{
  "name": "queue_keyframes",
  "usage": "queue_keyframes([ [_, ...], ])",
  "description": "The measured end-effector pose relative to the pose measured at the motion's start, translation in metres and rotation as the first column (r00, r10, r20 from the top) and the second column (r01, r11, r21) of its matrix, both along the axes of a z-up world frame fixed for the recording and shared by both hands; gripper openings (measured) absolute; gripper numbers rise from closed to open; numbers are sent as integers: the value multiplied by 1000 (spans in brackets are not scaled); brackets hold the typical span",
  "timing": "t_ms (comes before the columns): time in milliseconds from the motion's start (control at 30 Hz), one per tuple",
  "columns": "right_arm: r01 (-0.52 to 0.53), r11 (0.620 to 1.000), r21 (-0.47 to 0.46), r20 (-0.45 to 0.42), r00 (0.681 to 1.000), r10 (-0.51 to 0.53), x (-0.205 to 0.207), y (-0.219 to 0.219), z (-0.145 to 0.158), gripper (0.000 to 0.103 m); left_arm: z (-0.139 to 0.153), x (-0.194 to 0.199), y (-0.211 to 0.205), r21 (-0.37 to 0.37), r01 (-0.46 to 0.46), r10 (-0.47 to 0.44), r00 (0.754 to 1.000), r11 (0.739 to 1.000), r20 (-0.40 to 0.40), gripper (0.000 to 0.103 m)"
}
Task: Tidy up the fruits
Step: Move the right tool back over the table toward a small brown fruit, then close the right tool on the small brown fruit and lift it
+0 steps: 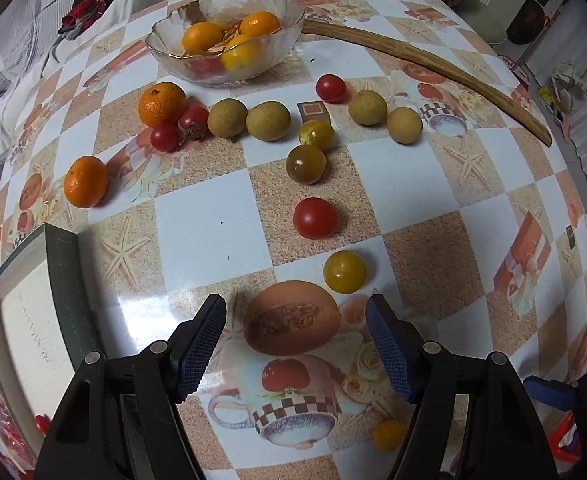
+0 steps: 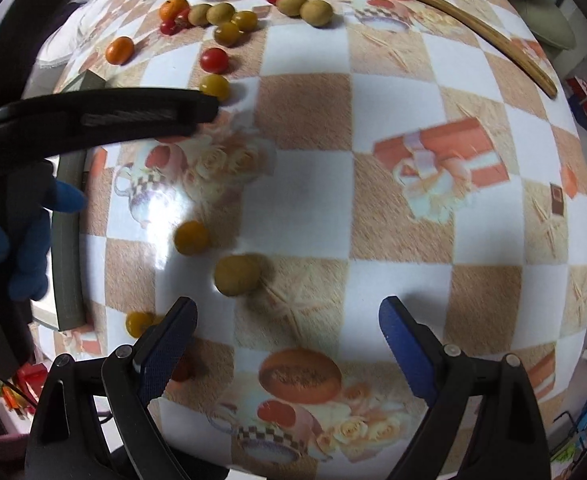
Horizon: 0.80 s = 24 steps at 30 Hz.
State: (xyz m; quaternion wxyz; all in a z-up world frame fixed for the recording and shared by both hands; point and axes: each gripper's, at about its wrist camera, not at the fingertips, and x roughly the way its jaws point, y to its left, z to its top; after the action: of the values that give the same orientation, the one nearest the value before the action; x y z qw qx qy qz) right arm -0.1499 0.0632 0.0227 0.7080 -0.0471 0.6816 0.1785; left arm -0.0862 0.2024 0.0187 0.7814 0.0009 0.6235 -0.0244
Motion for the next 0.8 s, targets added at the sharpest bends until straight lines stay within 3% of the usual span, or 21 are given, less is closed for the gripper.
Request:
queue_keyframes([
  [133,-28,1000,7,18,999,27,5,25,-3,88,-4,5,-2,13,-13,13,1000,1000,4,73],
  [233,-49,999,-11,18,999,50,4,40,-11,71,-6,11,-4,1,-23,23,1000,1000,0,73],
  [333,-63,997,-35,30,997,65,1,50,-14,62,-7,14,-11,21,-19,19,1000,1000,0,72],
  [400,-70,997,-40,38,997,72,-2,54,-13,46,-7,16,-16,19,-22,22,1000,1000,4,64],
  [433,-70,997,-33,34,997,72,-1,55,-13,28,-6,17,-17,14,-24,24,1000,1000,7,59],
  [500,-59,998,-12,17,998,59,2,51,-13,28,-5,22,-27,8,-21,21,1000,1000,11,47],
  [567,-39,999,2,8,999,39,6,38,-12,28,-2,24,-32,-23,-3,4,1000,1000,14,26],
  [800,68,996,66,-15,998,-67,23,-3,-4,28,3,10,-28,-69,-10,10,1000,998,7,24],
])
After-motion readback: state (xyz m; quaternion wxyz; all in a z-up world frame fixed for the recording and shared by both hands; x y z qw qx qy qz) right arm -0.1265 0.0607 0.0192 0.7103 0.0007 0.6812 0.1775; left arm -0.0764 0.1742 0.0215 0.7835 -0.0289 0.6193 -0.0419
